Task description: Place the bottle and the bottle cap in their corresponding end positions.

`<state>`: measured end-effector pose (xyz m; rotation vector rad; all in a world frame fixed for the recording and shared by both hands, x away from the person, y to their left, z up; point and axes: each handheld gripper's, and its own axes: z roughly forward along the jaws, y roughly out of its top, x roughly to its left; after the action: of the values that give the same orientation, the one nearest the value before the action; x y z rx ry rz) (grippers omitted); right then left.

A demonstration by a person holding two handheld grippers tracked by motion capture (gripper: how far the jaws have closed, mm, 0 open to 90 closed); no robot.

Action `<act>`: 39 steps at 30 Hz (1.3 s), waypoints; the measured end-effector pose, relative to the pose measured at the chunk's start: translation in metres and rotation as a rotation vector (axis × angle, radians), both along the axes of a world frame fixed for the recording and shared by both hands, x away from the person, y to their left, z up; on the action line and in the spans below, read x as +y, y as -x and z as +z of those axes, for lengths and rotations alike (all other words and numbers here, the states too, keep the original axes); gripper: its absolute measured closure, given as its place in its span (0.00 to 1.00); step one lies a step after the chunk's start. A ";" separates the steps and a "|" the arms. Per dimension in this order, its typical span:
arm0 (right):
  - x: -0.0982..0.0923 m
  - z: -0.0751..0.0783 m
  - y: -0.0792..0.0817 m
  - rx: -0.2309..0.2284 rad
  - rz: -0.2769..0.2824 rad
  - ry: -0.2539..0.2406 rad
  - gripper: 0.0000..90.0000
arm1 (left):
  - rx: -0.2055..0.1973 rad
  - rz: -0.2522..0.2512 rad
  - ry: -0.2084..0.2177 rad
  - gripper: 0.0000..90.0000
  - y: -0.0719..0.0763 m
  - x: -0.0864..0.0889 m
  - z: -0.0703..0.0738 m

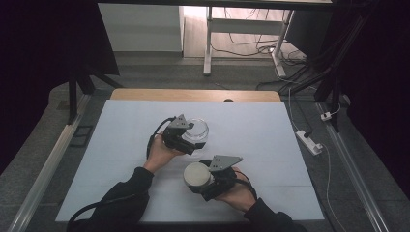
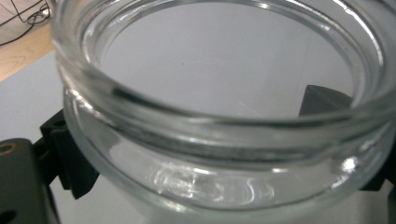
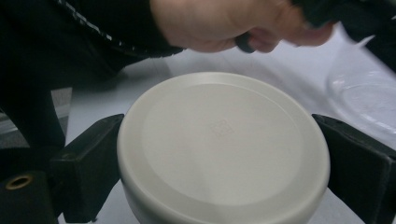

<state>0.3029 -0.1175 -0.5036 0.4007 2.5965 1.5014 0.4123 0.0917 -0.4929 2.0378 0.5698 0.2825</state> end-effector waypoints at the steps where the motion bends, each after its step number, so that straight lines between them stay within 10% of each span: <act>1: 0.001 -0.002 0.000 -0.004 0.000 0.007 0.08 | -0.001 0.002 0.001 0.08 -0.001 -0.001 -0.001; 39: 0.020 -0.037 -0.017 0.028 -0.045 0.262 0.08 | 0.018 -0.005 -0.051 0.08 -0.020 -0.004 -0.032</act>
<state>0.3198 -0.0978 -0.5406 0.4490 2.7373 1.1287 0.4328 0.0876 -0.5247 2.0928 0.5740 0.2792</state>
